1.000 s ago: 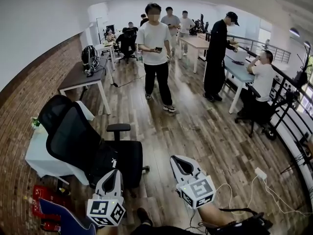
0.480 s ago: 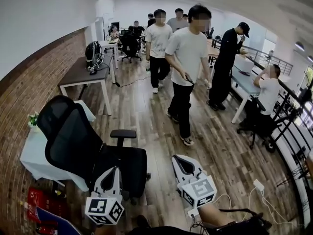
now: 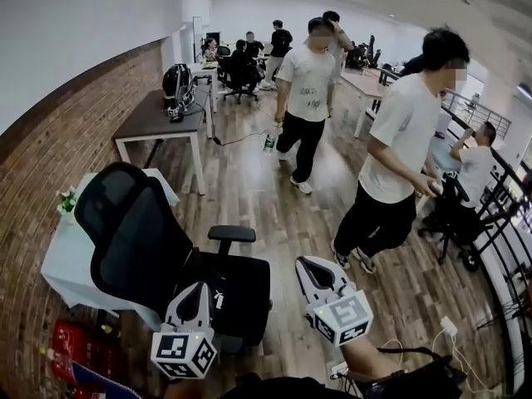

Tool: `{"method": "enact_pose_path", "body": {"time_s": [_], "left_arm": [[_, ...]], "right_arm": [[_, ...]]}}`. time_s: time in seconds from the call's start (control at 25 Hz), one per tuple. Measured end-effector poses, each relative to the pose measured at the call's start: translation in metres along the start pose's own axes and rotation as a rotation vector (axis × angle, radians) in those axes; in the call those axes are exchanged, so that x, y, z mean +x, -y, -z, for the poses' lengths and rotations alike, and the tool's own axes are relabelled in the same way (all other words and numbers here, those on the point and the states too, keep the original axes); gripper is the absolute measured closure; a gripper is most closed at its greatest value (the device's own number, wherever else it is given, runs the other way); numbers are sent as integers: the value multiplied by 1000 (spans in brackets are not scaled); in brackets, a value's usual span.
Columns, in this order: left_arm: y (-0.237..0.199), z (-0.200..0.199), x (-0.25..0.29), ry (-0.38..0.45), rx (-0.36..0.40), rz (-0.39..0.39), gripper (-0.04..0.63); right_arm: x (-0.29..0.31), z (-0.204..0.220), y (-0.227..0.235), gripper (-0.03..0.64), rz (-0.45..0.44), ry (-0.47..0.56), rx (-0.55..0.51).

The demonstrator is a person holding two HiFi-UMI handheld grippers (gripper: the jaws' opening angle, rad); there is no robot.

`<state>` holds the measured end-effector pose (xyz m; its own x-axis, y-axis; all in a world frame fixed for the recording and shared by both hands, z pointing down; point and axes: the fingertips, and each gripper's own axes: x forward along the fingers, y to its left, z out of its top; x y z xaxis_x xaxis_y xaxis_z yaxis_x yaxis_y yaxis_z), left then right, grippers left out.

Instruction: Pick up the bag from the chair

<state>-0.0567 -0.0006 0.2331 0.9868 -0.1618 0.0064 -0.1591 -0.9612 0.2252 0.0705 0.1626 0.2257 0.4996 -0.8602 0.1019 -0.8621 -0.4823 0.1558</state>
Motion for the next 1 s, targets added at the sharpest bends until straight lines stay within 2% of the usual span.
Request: {"method": "enact_pose_path", "body": {"time_s": [0.12,0.24,0.56,1.0], "left_arm": [[-24,1,3,1,-7,-23,584],[-50,8,6,-17,-27,-82,584],[-94,11,14,0,-23,-227,584],[-106,-1,71,59,-26,-424,584]], "right_arm": [[27,-2,-9,600,-24,6,-7],[51,-1,-17,600,-60,9,-13],[124,10,-27,600,-213,33,-19],[223,-4,3,600,-434,64,-9]]}}
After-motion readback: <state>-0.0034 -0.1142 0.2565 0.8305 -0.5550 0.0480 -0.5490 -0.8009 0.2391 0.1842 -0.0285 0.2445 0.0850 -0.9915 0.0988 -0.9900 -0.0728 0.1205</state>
